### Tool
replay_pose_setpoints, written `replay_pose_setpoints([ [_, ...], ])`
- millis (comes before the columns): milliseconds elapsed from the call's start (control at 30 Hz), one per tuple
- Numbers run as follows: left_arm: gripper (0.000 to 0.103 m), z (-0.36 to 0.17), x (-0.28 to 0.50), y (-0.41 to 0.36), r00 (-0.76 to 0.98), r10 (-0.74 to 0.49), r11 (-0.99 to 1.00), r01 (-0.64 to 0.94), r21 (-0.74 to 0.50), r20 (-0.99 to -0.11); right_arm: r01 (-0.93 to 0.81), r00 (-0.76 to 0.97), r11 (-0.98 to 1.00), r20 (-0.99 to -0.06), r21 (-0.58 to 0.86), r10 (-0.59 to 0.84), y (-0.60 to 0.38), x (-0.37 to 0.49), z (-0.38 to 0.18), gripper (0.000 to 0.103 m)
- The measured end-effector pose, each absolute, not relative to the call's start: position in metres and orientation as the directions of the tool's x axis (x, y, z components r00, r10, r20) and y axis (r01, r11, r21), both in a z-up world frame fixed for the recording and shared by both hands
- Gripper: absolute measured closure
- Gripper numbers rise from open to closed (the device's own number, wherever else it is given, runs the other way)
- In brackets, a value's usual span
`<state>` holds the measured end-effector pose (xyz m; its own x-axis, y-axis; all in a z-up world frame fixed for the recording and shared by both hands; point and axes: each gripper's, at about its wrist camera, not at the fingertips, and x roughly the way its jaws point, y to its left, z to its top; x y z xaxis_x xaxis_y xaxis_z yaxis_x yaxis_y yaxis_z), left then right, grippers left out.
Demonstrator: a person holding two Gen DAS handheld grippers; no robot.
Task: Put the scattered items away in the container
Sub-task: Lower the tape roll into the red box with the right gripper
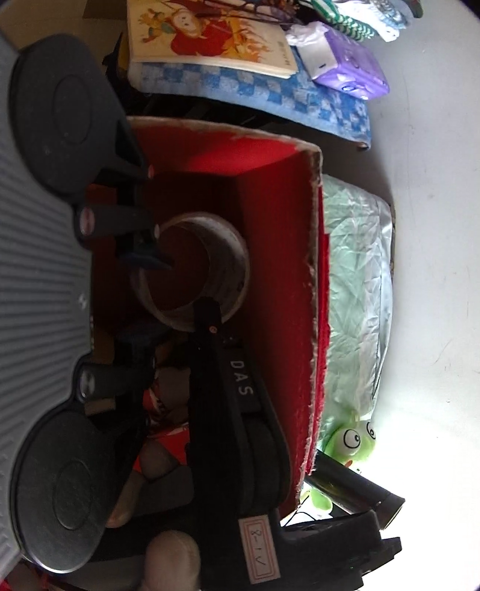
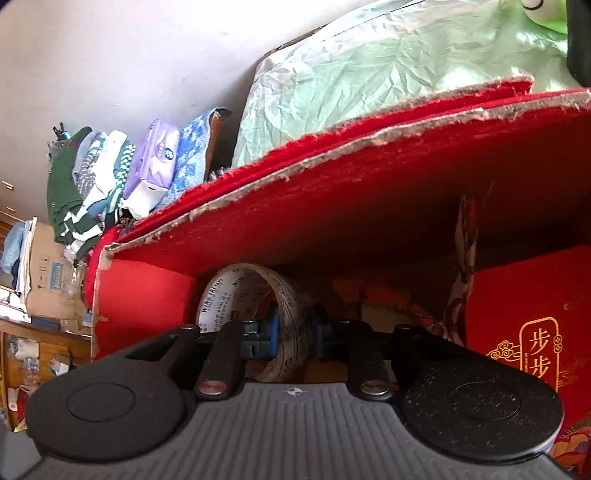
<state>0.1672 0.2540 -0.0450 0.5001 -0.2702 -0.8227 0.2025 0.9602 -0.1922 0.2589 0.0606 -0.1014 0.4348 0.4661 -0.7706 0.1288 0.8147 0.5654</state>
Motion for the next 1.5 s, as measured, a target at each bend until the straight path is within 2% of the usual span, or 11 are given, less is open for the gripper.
replay_pose_setpoints([
  [467, 0.067, -0.051, 0.176, 0.256, 0.498, -0.316, 0.948, 0.198, -0.249, -0.808, 0.127, 0.486, 0.787, -0.730, 0.604, 0.481, 0.053, 0.256, -0.098, 0.081],
  [733, 0.060, -0.054, 0.178, 0.253, 0.491, -0.288, 0.957, 0.186, -0.224, -0.822, 0.121, 0.497, 0.806, -0.739, 0.579, 0.455, 0.053, 0.254, -0.099, 0.081],
  [1133, 0.056, -0.059, 0.180, 0.247, 0.480, -0.213, 0.975, 0.157, -0.155, -0.851, 0.100, 0.502, 0.815, -0.736, 0.570, 0.453, 0.059, 0.254, -0.098, 0.081],
  [1500, 0.051, -0.059, 0.181, 0.246, 0.476, -0.200, 0.978, 0.152, -0.144, -0.856, 0.108, 0.537, 0.814, -0.722, 0.571, 0.436, 0.059, 0.253, -0.096, 0.081],
])
